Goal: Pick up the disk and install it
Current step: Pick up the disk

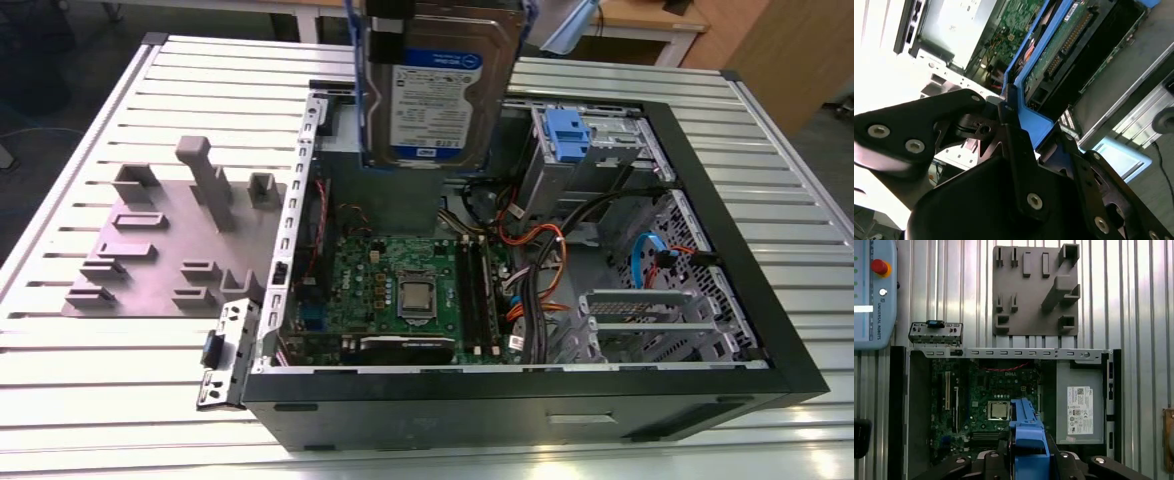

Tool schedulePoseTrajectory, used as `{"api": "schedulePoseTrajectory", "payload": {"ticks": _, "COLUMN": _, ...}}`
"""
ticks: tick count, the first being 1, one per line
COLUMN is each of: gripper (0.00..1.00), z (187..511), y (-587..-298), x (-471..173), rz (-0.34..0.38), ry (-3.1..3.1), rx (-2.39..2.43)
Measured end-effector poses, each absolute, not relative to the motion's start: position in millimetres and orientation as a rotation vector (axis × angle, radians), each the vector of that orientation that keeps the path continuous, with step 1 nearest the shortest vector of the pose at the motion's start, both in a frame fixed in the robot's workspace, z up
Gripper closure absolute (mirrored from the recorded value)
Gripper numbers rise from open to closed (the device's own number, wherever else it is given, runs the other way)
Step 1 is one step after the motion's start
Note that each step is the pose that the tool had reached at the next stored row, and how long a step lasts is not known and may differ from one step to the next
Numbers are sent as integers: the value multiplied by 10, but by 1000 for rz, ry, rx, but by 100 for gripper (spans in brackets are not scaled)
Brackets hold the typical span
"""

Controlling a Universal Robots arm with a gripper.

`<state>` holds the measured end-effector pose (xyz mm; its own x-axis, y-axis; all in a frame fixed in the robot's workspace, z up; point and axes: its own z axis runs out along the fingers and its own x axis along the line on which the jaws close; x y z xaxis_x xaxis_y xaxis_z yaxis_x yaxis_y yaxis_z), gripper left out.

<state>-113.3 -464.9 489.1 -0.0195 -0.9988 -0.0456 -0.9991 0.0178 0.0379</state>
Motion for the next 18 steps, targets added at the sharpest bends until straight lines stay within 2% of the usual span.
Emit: {"api": "schedulePoseTrajectory", "payload": {"ticks": 18, "gripper": 64, "z": 4848, "y": -4721, "x": -767, "rz": 92, "ry": 2236, "rx": -2195}}
